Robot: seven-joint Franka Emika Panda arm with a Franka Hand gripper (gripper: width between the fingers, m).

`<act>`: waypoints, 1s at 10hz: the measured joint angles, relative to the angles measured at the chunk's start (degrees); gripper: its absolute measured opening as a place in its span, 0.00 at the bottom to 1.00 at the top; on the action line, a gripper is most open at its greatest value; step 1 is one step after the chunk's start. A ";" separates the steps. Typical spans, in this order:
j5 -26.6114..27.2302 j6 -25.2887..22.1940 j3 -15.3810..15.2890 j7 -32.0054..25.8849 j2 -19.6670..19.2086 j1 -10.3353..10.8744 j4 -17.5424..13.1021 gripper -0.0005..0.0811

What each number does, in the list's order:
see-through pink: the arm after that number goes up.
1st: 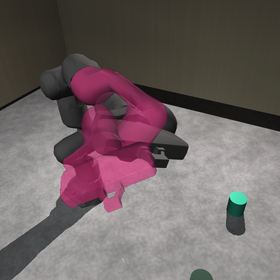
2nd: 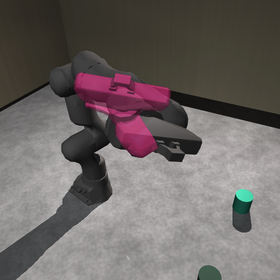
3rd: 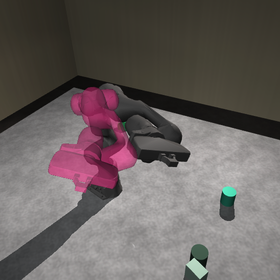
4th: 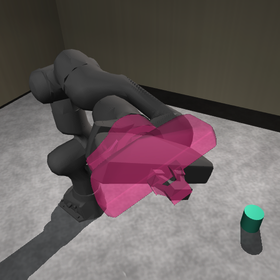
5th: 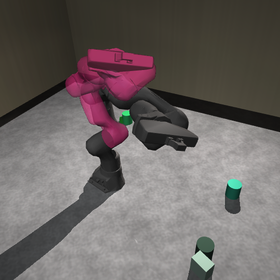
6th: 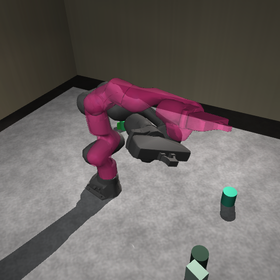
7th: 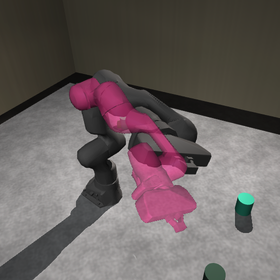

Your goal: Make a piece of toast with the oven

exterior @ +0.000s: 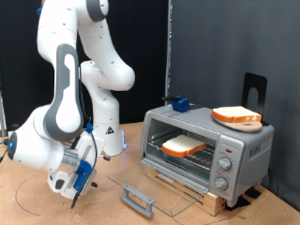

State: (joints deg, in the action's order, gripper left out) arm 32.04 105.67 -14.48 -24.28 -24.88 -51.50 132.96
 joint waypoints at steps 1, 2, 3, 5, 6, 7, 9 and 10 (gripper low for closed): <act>-0.23 0.28 -0.03 -0.22 -1.74 0.05 -0.01 0.99; -0.25 0.23 -0.24 -1.05 -3.10 0.09 0.12 0.99; -0.21 -0.53 -0.66 -1.70 -3.36 0.09 0.29 0.99; 0.51 -1.78 -1.77 -2.80 -3.34 0.10 1.47 0.99; 1.33 -2.49 -2.31 -3.57 -3.32 0.07 2.26 0.99; 2.27 -3.34 -2.83 -4.10 -3.21 0.02 2.89 0.99; 3.36 -5.88 -3.37 -4.46 -2.21 -0.05 3.68 0.99; 3.69 -7.56 -3.37 -4.79 -1.44 -0.30 3.79 0.99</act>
State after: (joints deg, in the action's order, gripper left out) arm 35.73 98.11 -17.85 -29.07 -26.32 -51.79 136.76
